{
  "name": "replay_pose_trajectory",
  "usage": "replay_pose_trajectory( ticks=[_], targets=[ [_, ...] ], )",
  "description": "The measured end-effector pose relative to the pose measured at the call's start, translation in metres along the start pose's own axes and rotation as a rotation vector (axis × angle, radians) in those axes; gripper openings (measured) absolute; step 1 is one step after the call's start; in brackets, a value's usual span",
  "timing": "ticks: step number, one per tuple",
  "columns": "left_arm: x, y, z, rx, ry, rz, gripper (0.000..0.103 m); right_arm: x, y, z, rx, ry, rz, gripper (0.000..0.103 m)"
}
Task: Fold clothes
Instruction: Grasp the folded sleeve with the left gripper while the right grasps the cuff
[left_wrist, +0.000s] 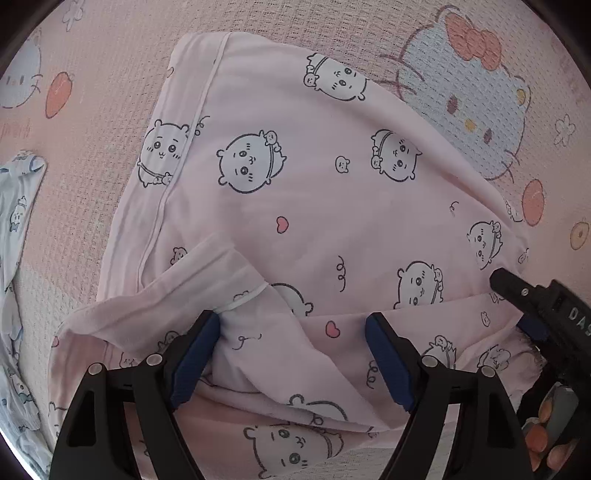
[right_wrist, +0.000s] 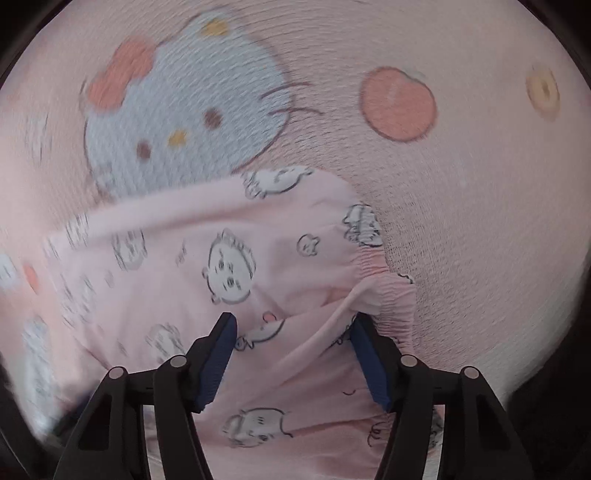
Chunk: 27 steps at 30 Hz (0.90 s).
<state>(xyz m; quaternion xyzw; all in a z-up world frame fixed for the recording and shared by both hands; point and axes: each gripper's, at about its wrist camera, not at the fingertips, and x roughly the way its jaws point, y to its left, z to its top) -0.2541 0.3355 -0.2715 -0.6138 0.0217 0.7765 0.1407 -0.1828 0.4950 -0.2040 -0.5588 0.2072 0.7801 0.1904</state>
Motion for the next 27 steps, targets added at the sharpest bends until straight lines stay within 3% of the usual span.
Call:
replay_pose_trajectory(
  ticks=[3,5,10,12,15,17,19,24,27],
  targets=[
    [-0.001,0.003,-0.004,0.018,-0.02,-0.017,0.078,0.002,0.019,-0.009,-0.108,-0.023,-0.097,0.057],
    [-0.002,0.007,-0.004,0.022,-0.02,-0.029,0.071,0.001,0.022,-0.012,-0.117,-0.039,-0.113,0.052],
    [-0.004,0.023,0.0,-0.019,-0.004,-0.056,0.051,-0.005,0.019,-0.02,-0.112,-0.048,-0.11,0.035],
    [-0.003,0.028,0.002,-0.03,0.002,-0.089,0.051,-0.011,0.014,-0.02,-0.103,-0.027,-0.094,0.025],
    [-0.002,0.035,0.003,-0.028,0.001,-0.112,0.044,-0.018,0.013,-0.023,-0.052,-0.007,-0.053,0.02],
    [-0.002,0.039,0.002,-0.024,0.002,-0.103,0.03,-0.022,0.013,-0.026,-0.03,-0.002,-0.031,0.017],
    [-0.002,0.047,0.003,-0.042,0.014,-0.121,0.023,-0.028,0.014,-0.031,-0.04,-0.001,-0.022,0.016],
    [0.001,0.088,0.004,-0.251,0.107,-0.307,0.018,-0.045,0.015,-0.045,-0.059,-0.01,-0.015,0.014],
    [0.002,0.105,0.001,-0.309,0.131,-0.397,0.018,-0.056,0.013,-0.053,-0.056,-0.015,0.001,0.013]
  ],
)
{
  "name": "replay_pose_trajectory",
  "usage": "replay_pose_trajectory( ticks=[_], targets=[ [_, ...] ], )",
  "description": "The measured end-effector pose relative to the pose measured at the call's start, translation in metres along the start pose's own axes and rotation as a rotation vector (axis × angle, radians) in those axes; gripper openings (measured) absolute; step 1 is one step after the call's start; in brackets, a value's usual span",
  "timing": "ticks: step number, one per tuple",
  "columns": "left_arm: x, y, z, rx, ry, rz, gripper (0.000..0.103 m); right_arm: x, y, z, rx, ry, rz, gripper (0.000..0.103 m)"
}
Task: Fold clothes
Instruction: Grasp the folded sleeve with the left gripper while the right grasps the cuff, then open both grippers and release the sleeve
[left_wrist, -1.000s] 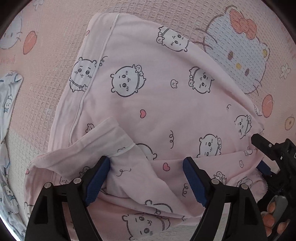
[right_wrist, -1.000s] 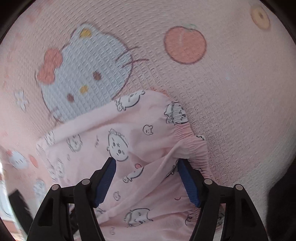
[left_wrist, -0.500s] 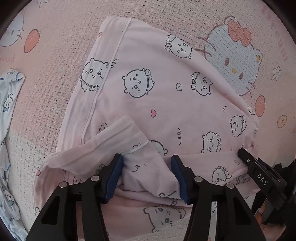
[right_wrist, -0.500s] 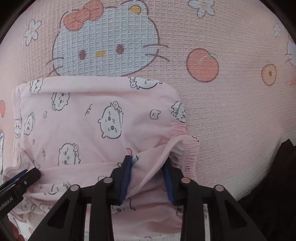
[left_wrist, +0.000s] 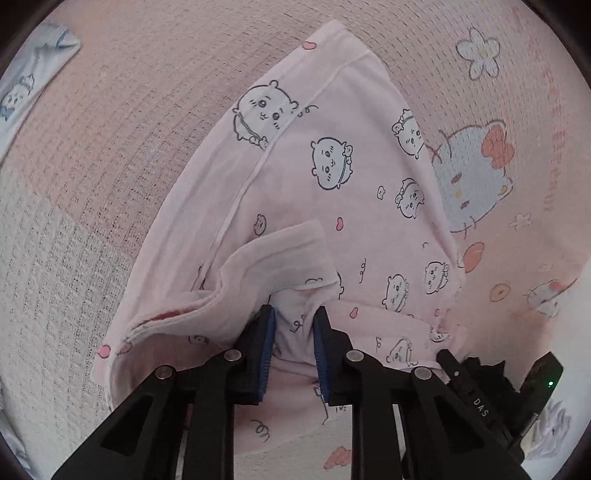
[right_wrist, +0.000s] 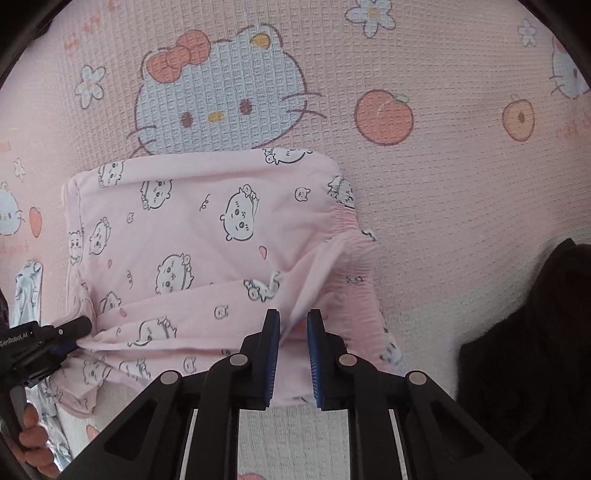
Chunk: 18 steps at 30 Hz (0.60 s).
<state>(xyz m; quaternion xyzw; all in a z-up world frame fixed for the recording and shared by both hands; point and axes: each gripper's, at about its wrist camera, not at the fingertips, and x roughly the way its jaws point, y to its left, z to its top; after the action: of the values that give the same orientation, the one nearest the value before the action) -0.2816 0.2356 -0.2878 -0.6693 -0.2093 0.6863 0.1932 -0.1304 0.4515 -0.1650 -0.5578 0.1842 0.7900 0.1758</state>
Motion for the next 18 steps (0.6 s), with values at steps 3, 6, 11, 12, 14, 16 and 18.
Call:
replay_pose_trajectory(
  ticks=[3,6,11,12,14,16,18],
  targets=[
    [-0.007,0.008,-0.003,0.002,0.002,-0.036,0.018,-0.008,0.013,-0.012,0.007,-0.003,0.033,0.013],
    [-0.012,0.012,-0.012,0.027,0.009,-0.026,0.018,-0.022,-0.02,-0.03,0.012,0.004,0.054,0.014],
    [-0.015,0.011,-0.047,0.012,0.037,-0.053,0.018,-0.017,-0.041,-0.029,0.042,0.052,0.092,0.014],
    [-0.019,0.01,-0.042,0.019,0.037,-0.047,0.018,-0.016,-0.043,-0.026,0.055,0.062,0.105,0.014],
    [-0.018,0.007,-0.042,0.034,0.036,-0.034,0.018,-0.015,-0.046,-0.02,0.085,0.075,0.141,0.014],
    [-0.02,0.005,-0.048,0.063,0.016,-0.023,0.018,-0.017,-0.048,-0.019,0.085,0.079,0.172,0.014],
    [-0.024,0.001,-0.052,0.097,-0.02,-0.009,0.018,-0.026,-0.042,-0.02,0.057,0.071,0.193,0.017]
  ],
)
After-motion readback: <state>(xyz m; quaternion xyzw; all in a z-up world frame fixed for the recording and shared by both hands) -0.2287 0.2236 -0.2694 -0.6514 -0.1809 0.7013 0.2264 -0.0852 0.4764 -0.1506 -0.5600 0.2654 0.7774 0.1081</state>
